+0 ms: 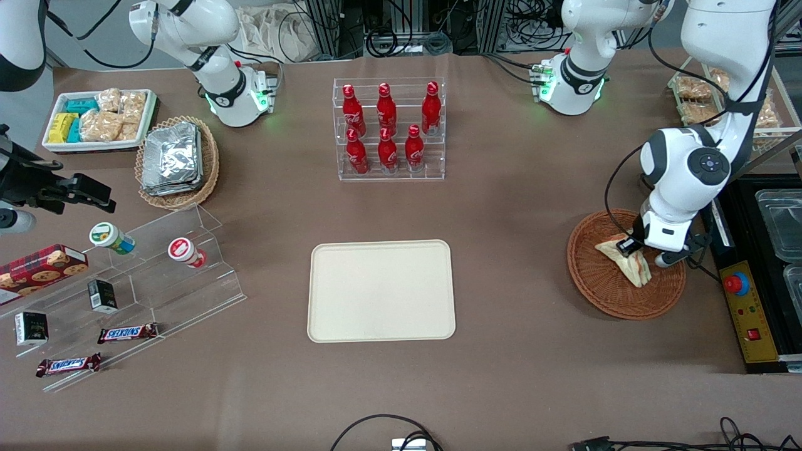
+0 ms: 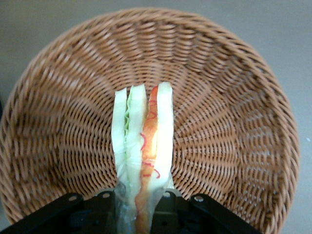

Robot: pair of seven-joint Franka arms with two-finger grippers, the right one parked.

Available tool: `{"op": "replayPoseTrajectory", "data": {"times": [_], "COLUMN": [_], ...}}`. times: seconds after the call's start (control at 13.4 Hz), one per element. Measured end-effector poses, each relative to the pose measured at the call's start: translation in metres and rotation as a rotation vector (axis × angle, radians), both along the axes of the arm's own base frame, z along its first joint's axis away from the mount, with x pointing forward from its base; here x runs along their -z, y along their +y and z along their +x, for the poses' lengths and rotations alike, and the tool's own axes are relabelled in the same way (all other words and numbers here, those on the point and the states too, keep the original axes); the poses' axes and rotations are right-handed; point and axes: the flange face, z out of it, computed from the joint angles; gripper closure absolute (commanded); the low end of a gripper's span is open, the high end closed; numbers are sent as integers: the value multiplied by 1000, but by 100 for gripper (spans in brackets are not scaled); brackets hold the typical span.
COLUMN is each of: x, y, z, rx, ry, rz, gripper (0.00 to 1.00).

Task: Place sandwich from basket to tray
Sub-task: 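Lower the left gripper and close it on the wrapped sandwich, then lift the sandwich up out of the basket with the left gripper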

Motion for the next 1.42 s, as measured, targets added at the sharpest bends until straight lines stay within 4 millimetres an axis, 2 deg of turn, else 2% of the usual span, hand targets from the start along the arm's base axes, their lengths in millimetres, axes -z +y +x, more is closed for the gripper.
{"op": "replayPoseTrajectory", "data": {"times": [0.37, 0.67, 0.82, 0.97, 1.27, 1.42], "x": [-19, -21, -29, -51, -115, -135], "y": [-7, -35, -49, -67, -109, -128], "z": [2, 3, 6, 17, 42, 48], "rx": [321, 452, 485, 518, 549, 545], "ry": [-9, -10, 10, 63, 127, 125], "rz": [52, 58, 57, 56, 60, 57], "gripper": [91, 90, 90, 90, 90, 89]}}
